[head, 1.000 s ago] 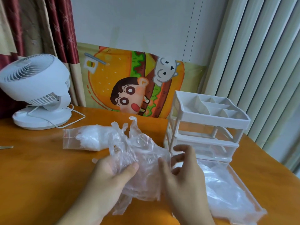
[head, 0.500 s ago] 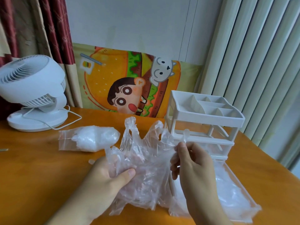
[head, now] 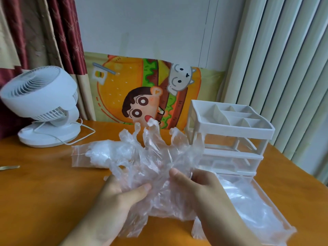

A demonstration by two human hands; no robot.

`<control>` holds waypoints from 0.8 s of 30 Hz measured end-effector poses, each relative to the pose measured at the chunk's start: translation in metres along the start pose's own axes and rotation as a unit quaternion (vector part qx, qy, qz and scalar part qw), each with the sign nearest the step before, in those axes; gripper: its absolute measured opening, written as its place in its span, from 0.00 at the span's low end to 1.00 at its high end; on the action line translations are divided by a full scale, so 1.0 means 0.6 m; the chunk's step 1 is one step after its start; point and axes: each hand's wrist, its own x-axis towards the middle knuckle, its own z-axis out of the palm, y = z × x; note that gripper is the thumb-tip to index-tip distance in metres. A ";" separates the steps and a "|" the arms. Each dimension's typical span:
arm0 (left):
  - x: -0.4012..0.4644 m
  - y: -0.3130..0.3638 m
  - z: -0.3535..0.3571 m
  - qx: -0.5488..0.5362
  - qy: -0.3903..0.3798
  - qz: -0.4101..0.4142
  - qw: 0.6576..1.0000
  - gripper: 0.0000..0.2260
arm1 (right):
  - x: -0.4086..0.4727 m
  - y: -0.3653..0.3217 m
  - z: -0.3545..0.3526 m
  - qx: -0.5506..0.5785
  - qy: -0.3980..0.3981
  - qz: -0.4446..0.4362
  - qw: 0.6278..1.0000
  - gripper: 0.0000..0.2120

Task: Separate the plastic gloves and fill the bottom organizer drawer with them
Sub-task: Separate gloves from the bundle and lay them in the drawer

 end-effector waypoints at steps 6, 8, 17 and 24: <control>0.019 0.005 -0.002 -0.007 0.177 0.037 0.984 0.06 | 0.006 0.016 0.003 0.055 0.050 -0.031 0.997 0.12; 0.032 0.018 -0.001 0.007 0.180 0.031 0.983 0.12 | 0.011 0.023 0.000 0.045 0.065 -0.033 0.996 0.13; 0.003 0.028 -0.002 0.089 0.145 0.083 0.982 0.07 | 0.017 0.040 0.007 -0.075 0.058 -0.084 0.992 0.14; 0.014 0.030 -0.017 0.061 0.185 0.109 0.975 0.09 | 0.018 0.041 0.011 -0.080 0.059 -0.067 0.993 0.17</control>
